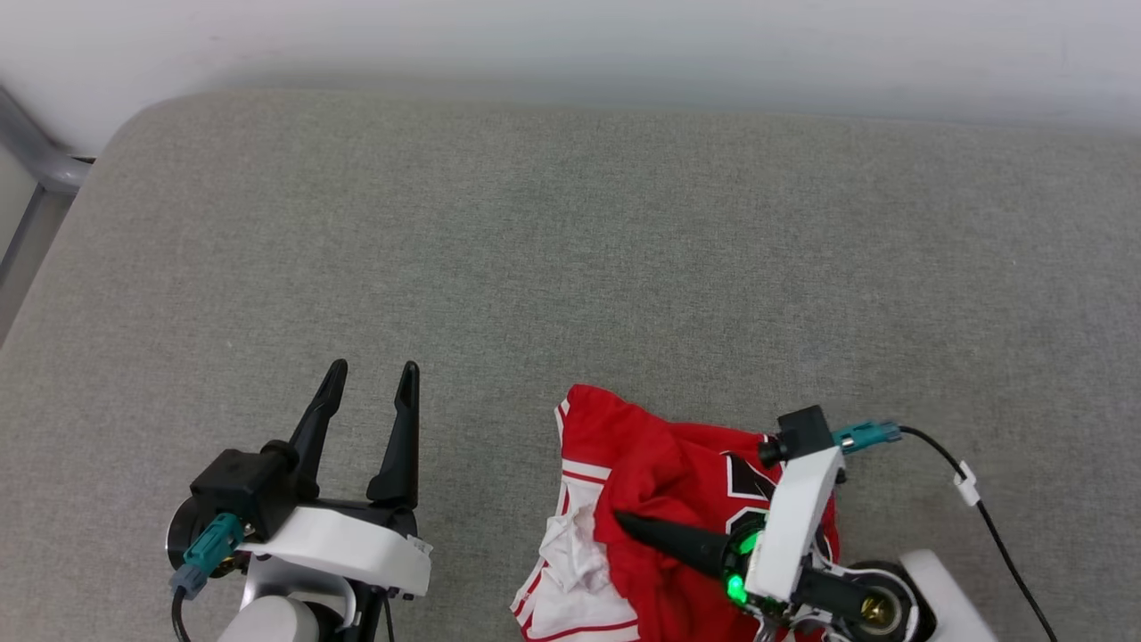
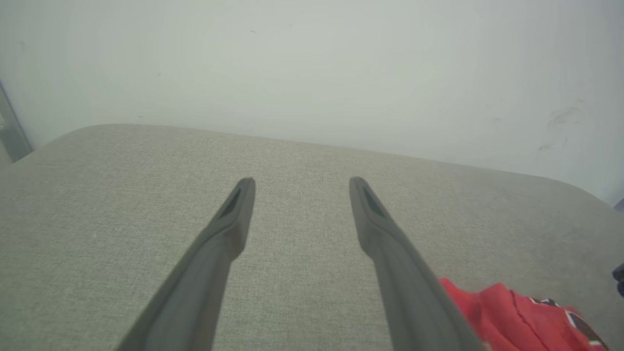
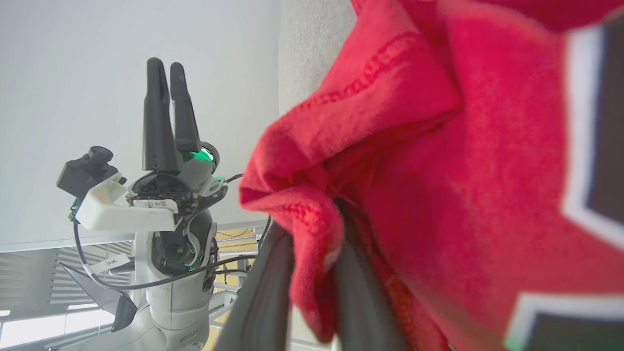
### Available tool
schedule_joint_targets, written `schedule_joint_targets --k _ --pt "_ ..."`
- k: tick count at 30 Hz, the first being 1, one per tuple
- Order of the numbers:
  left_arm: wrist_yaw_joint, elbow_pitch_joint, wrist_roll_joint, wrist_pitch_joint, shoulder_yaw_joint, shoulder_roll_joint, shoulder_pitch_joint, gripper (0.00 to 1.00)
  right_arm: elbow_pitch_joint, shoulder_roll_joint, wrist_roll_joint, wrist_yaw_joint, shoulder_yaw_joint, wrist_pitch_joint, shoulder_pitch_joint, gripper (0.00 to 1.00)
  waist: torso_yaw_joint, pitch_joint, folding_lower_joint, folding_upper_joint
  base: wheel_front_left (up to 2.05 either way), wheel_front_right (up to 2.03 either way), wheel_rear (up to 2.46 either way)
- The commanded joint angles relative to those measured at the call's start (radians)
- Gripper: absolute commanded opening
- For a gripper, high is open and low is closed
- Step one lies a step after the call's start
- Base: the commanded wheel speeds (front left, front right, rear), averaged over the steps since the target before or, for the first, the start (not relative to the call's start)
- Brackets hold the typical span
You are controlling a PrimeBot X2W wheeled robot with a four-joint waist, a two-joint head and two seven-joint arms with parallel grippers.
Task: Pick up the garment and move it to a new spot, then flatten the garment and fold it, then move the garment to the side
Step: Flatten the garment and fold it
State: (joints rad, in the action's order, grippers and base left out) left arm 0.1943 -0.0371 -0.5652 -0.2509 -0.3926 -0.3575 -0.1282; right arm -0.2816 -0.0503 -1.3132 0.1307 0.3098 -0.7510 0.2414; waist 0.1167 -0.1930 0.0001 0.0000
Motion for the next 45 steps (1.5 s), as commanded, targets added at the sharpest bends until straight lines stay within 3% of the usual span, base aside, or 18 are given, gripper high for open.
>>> schedule_joint_targets --k 1,9,14,18,25,26,27,31,38,45 --pt "-0.004 0.005 0.001 -0.007 0.003 0.006 -0.013 1.00 -0.012 0.000 0.010 0.000 0.020 0.011 0.015 1.00 -0.002 -0.003 -0.0001 0.0000 0.00 0.00 0.00" --pt "-0.018 0.030 0.008 -0.010 0.007 0.016 -0.021 1.00 0.017 0.000 0.033 0.000 0.096 0.074 0.040 1.00 -0.018 0.010 -0.0001 0.0000 0.00 0.00 0.00" --pt "-0.019 0.040 0.008 -0.012 0.007 0.022 -0.002 1.00 0.122 -0.033 0.094 0.000 0.131 0.139 0.031 1.00 -0.032 0.039 -0.0001 0.0000 0.00 0.00 0.00" --pt "-0.013 0.044 0.010 -0.013 0.009 0.022 0.010 1.00 0.200 -0.097 0.216 0.000 0.130 0.258 0.018 1.00 -0.047 0.064 -0.0001 0.0000 0.00 0.00 0.00" --pt "0.011 0.050 0.016 -0.013 0.021 0.020 0.041 1.00 0.213 -0.163 0.509 0.000 -0.015 0.471 -0.043 1.00 -0.087 0.113 -0.0001 0.0000 0.00 0.00 0.00" --pt "0.017 0.050 0.015 -0.014 0.024 0.019 0.048 1.00 0.212 -0.163 0.549 0.000 -0.050 0.490 -0.058 1.00 -0.093 0.120 -0.0001 0.0000 0.00 0.00 0.00" --pt "0.028 0.049 0.016 -0.014 0.037 0.020 0.067 1.00 0.223 -0.155 0.679 0.000 -0.166 0.539 -0.098 1.00 -0.111 0.141 -0.0001 0.0000 0.00 0.00 0.00" --pt "0.042 0.050 0.025 -0.015 0.053 0.022 0.090 1.00 0.274 -0.129 0.846 0.000 -0.287 0.589 -0.151 1.00 -0.131 0.166 -0.0001 0.0000 0.00 0.00 0.00" --pt "0.033 0.067 0.037 -0.016 0.082 0.028 0.127 1.00 0.359 -0.086 0.988 0.000 -0.369 0.682 -0.248 1.00 -0.153 0.209 -0.0001 0.0000 0.00 0.00 0.00" --pt "0.020 0.077 0.071 -0.015 0.125 0.041 0.164 1.00 0.405 -0.065 1.043 0.000 -0.343 0.734 -0.314 1.00 -0.177 0.223 -0.0001 0.0000 0.00 0.00 0.00"
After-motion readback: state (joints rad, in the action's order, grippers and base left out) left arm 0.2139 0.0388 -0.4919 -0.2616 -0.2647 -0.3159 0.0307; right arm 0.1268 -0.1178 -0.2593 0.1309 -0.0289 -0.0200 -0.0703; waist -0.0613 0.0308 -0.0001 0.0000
